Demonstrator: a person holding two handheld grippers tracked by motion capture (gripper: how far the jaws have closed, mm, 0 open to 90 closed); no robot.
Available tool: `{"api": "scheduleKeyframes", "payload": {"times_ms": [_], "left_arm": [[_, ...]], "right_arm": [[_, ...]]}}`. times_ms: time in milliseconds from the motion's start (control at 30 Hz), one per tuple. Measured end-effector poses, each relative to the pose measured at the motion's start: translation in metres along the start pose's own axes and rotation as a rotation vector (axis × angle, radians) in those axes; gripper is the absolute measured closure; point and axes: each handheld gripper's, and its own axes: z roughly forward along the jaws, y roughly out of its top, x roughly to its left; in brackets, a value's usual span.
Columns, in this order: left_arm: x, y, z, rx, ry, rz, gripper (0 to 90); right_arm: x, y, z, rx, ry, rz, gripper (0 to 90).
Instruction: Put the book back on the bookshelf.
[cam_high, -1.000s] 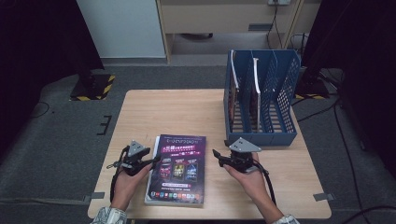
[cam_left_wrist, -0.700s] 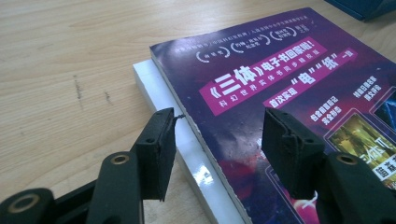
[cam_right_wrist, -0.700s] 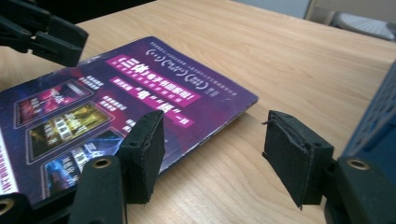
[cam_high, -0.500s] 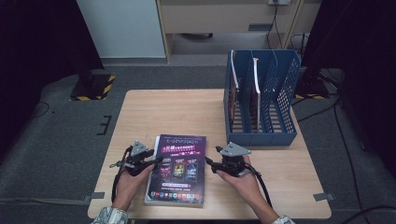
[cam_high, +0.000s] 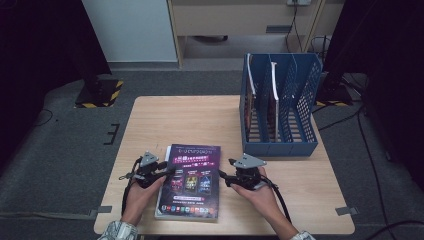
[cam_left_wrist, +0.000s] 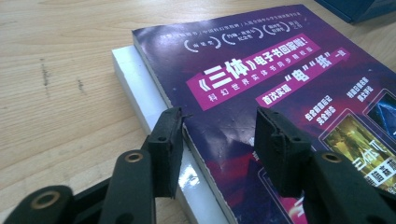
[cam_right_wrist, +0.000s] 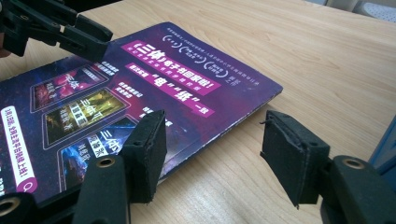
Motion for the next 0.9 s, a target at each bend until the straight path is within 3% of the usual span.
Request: {"api": "scheduleKeyframes", "payload": {"times_ms": [133,400,900], "left_arm": [[-0.002,-0.001,0.002,0.001,-0.003,0.015,46.7],[-0.006,0.000,0.003,0.011,-0.009,0.062,49.1],[-0.008,0.001,0.004,0.013,-0.006,0.077,48.3]], "right_arm": [[0.001,-0.001,0.001,0.010,0.012,0.002,38.5],[0.003,-0.004,0.008,0.055,0.044,0.005,33.3],[-0.004,-0.008,0.030,0.150,0.174,0.155,19.4]]}}
